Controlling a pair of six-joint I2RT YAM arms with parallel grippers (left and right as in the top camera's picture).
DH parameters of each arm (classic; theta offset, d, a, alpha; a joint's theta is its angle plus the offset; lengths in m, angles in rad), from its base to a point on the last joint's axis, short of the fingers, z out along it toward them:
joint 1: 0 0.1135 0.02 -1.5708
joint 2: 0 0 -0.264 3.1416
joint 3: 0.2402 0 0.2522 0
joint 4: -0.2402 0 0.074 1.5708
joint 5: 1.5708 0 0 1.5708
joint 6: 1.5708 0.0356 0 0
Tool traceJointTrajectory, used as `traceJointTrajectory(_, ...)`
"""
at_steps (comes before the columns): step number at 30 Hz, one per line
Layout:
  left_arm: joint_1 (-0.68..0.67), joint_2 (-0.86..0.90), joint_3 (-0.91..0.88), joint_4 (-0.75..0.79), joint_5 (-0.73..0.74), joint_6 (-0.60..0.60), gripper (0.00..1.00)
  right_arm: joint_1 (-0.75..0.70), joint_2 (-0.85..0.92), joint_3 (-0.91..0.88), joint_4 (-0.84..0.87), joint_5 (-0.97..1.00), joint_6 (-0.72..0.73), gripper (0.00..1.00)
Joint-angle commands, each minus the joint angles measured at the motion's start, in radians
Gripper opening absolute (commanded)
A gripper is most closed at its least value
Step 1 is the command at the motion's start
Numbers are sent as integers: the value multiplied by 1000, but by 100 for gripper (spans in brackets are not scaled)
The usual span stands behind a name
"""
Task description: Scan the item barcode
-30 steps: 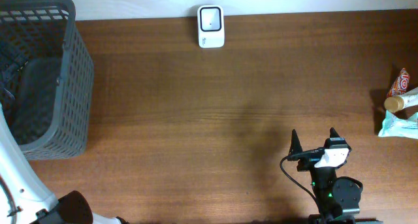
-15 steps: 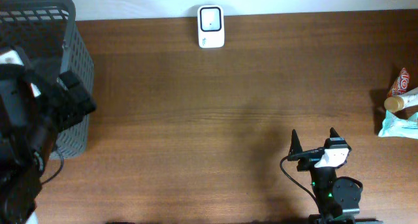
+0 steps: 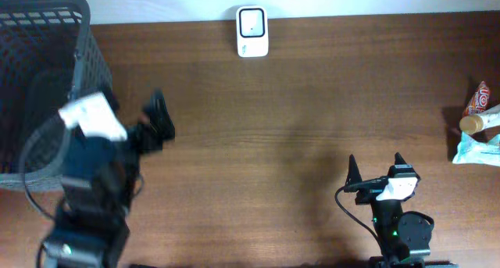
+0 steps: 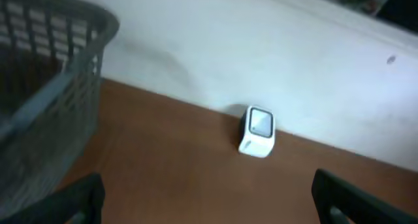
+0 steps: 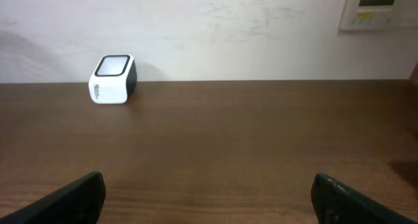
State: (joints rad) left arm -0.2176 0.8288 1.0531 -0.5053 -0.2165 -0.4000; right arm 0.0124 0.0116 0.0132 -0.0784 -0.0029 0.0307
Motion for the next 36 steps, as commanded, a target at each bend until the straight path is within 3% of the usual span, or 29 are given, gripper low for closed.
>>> traceJointTrajectory(1, 14, -198, -264, 128, -35, 16, 99, -6, -8, -8, -4, 8, 11, 99)
traceJointTrajectory(8, 84, -377, -542, 178, -34, -3, 99, -6, -8, -8, -4, 8, 11, 99)
traceJointTrajectory(14, 101, -508, -783, 492, -18, 14, 99, -6, -8, -8, -4, 8, 11, 99)
traceJointTrajectory(18, 143, -621, -912, 581, 80, 218, 99, -6, -8, -8, -4, 8, 11, 99)
traceJointTrajectory(31, 253, -824, -1044, 559, 149, 293, 99, -6, -8, -8, -4, 8, 11, 99)
traceJointTrajectory(36, 253, -824, -1044, 421, 200, 301, 99, -6, -8, -8, -4, 8, 11, 99)
